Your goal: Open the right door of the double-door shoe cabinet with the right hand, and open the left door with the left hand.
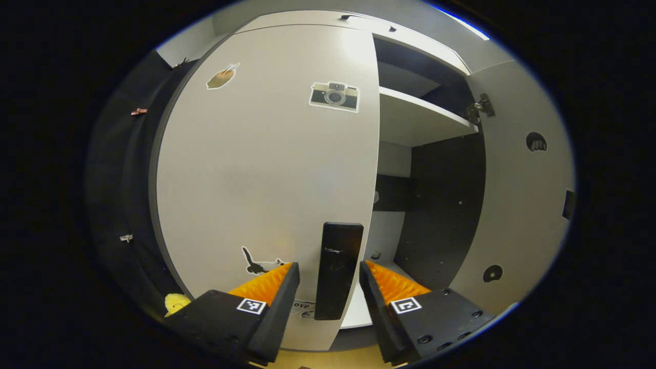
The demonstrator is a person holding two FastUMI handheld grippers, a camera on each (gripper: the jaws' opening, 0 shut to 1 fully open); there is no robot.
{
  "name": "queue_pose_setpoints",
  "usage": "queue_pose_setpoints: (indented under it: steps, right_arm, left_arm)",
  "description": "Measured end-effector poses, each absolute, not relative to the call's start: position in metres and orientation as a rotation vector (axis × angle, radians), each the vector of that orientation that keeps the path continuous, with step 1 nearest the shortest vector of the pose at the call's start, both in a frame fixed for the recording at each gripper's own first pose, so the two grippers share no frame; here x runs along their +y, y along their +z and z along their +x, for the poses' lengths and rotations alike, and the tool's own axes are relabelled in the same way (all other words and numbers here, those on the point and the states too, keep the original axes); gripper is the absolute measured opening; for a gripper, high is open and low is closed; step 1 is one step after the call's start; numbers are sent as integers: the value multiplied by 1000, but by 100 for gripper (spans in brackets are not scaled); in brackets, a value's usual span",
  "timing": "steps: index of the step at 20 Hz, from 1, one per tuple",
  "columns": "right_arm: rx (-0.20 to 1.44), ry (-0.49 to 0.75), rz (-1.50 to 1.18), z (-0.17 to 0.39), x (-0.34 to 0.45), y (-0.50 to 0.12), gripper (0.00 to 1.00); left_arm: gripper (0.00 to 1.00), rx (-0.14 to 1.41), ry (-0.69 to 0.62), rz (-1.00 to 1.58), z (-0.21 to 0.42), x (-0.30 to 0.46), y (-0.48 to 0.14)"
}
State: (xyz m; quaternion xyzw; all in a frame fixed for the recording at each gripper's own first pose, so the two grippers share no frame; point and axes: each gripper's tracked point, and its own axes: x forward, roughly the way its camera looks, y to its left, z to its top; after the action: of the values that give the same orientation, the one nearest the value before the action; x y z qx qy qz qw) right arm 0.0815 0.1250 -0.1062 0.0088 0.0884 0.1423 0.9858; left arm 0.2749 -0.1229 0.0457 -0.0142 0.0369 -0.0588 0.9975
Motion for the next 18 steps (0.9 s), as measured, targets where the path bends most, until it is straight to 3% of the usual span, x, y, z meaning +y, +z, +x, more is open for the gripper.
queue_pose_setpoints:
  steps: [1, 7, 15, 18]
  right_arm:
    - [181, 291, 19, 81, 125, -107, 98]
    - [209, 290, 56, 92, 117, -115, 98]
    - [239, 292, 56, 90, 123, -122, 98]
    - [234, 278, 65, 90, 125, -119, 98]
  left_arm:
    - [64, 78, -103, -17, 277, -123, 45]
    - [36, 88, -87, 1, 278, -125, 42]
    - [17, 84, -117, 25, 274, -126, 39]
    - [17, 77, -123, 8, 270, -125, 39]
